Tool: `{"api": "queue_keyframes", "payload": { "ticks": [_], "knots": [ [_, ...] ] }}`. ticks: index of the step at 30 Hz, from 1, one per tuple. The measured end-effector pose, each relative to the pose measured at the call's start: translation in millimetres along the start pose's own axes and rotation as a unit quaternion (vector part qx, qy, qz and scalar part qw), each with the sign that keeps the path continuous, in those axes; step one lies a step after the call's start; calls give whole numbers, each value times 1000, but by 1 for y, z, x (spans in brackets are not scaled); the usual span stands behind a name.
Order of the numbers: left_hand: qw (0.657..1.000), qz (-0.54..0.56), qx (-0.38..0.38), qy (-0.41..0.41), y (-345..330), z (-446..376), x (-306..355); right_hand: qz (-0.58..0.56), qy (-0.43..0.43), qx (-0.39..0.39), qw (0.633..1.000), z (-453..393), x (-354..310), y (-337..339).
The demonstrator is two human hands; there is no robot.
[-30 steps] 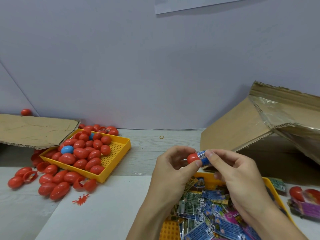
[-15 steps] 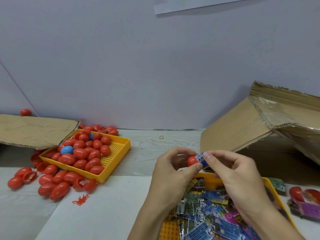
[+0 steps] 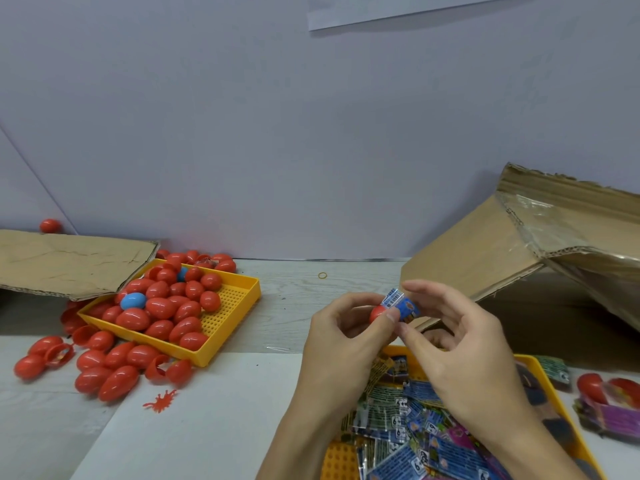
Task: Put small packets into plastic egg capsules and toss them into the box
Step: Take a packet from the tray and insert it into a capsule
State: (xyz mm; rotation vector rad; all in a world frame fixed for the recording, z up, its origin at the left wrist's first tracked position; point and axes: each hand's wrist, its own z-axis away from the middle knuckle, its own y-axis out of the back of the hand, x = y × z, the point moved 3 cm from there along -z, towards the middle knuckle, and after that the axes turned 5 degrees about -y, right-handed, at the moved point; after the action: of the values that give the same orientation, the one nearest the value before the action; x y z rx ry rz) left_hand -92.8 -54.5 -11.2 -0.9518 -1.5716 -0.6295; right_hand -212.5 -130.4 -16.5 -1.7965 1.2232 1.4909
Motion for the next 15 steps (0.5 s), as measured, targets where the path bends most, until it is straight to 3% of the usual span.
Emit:
{"api": "queue_keyframes", "payload": {
  "ticks": [9, 15],
  "knots": [
    [1000, 5, 16, 12, 0, -1, -4, 133, 54, 9, 990, 4, -8, -5],
    [1000, 7, 19, 12, 0, -1, -6, 141, 68, 16, 988, 5, -10, -4]
  ]
}}
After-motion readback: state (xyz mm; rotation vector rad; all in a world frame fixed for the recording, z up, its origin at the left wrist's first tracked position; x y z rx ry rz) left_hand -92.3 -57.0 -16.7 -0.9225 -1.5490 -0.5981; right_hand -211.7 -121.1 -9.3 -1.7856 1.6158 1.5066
